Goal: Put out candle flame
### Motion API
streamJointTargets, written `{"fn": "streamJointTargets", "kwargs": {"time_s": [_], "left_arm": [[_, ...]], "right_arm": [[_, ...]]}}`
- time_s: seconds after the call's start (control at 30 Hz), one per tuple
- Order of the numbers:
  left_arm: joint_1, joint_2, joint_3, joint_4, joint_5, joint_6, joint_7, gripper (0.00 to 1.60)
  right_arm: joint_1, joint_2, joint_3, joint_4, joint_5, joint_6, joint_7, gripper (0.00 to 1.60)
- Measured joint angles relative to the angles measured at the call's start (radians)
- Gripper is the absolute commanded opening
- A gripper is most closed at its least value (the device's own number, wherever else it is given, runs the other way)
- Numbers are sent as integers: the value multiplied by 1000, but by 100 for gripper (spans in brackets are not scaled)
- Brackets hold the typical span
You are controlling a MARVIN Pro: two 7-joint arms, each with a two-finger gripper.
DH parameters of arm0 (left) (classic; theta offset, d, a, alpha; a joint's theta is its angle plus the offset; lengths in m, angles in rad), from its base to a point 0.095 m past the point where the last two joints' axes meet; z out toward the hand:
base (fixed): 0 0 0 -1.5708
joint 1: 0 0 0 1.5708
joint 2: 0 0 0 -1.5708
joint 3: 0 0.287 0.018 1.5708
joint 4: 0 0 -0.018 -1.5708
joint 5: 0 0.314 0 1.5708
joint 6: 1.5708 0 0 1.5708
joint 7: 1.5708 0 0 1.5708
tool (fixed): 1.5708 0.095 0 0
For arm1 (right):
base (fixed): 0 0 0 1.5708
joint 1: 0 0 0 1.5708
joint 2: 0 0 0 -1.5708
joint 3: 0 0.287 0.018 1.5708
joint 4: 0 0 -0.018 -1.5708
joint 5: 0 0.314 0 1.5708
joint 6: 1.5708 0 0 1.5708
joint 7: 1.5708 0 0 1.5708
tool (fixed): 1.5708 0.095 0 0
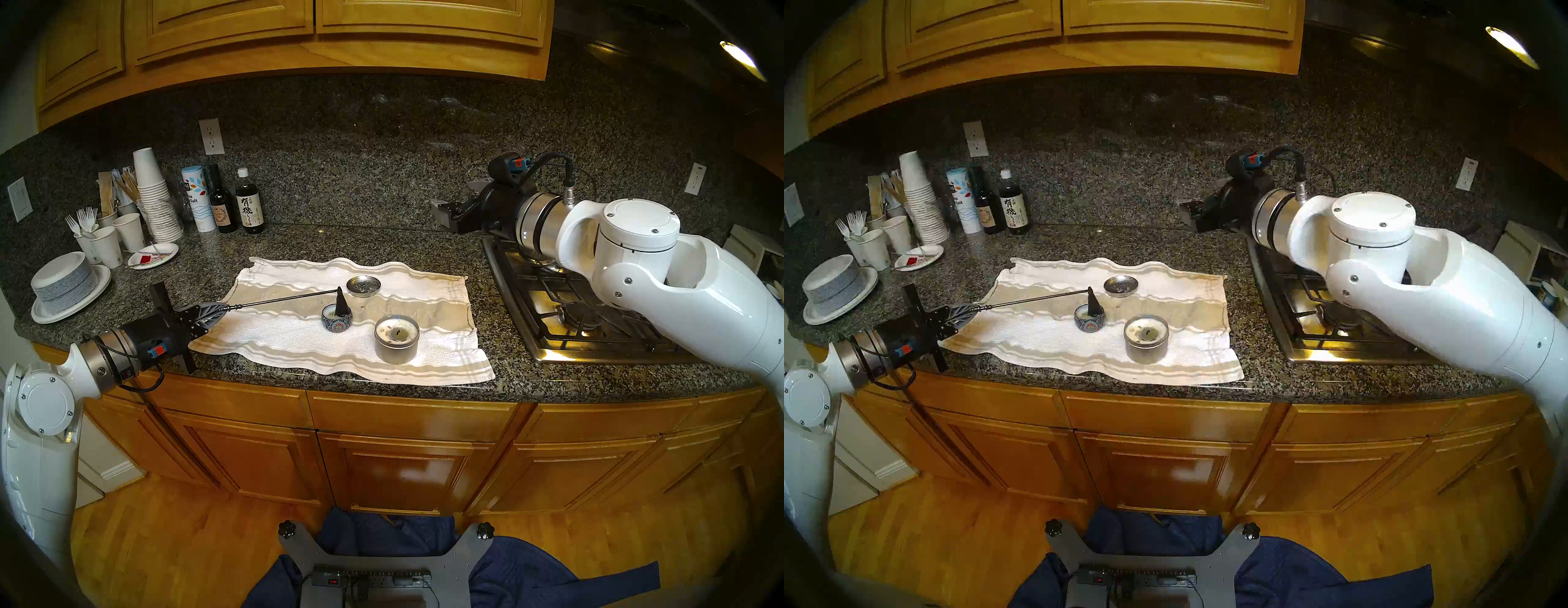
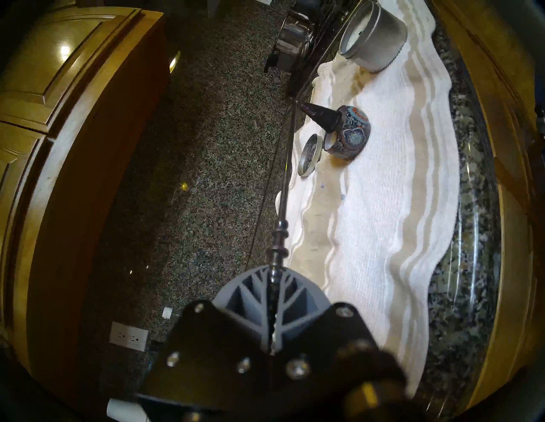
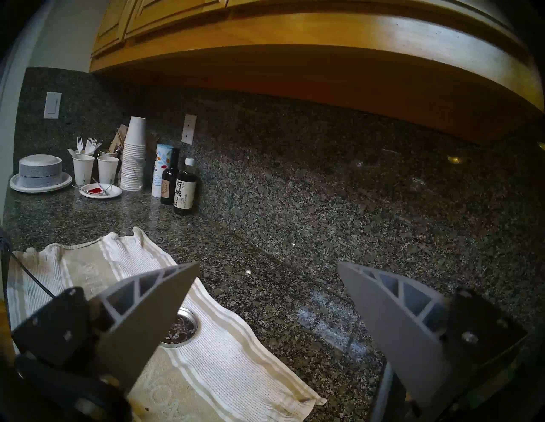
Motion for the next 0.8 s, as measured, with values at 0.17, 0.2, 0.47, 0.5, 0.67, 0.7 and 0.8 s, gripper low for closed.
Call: {"fn": "streamJointTargets", "kwargs": {"time_s": [0.17, 0.2, 0.47, 0.5, 0.67, 0.7, 0.8], "left_arm": [[-8, 0, -7, -10, -1, 13, 1, 0], [-10, 0, -8, -11, -1, 15, 1, 0], [-46, 1, 9, -3, 8, 46, 19, 0], [-52, 2, 16, -1, 9, 50, 21, 0], [-95, 8, 70, 17, 29, 80, 36, 0], [-102, 9, 78, 21, 35, 84, 38, 0], [-124, 14, 105, 37, 55, 99, 46, 0]], "right_arm": [[0, 0, -1, 0, 0, -1, 0, 160], [0, 0, -1, 0, 0, -1, 0, 160], [0, 0, -2, 1, 0, -4, -1, 160], [0, -1, -3, 1, 0, -4, -1, 160], [0, -1, -4, 0, 0, -5, -2, 160], [0, -1, -4, 0, 0, -5, -2, 160], [0, 0, -4, -1, 0, -5, -2, 160]]}}
